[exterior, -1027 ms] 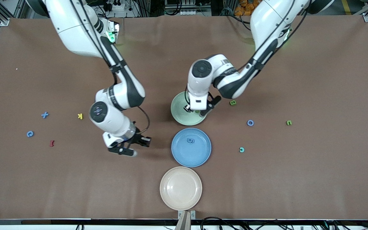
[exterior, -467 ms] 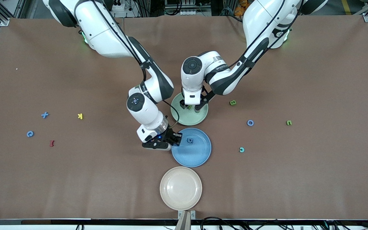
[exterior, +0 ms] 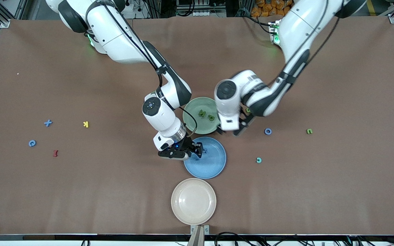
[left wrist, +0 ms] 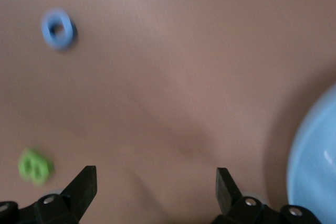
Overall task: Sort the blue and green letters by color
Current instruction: 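Move the left gripper to green u while the right gripper reaches blue x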
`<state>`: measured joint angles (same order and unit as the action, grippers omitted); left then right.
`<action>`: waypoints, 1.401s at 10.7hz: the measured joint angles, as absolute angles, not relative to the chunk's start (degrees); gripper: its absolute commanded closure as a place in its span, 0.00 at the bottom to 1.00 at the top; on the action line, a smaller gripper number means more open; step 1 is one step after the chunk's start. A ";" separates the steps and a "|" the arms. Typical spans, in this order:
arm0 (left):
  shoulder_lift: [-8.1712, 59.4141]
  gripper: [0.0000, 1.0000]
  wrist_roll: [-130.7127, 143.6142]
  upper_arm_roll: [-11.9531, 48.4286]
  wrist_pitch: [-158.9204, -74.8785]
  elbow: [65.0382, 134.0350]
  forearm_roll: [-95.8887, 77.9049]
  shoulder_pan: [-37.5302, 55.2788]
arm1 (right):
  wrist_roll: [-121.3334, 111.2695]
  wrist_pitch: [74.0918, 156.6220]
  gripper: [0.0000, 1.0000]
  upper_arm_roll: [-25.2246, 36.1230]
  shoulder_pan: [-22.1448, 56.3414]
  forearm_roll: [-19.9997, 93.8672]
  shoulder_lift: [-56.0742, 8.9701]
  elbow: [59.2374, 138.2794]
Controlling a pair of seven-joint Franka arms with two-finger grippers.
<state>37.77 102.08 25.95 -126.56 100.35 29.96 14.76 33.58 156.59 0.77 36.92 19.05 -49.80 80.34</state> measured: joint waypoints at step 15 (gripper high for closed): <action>26.81 0.00 48.01 37.29 -137.05 121.50 31.75 -26.36 | 10.96 138.91 0.00 2.29 3.71 12.38 -32.92 101.98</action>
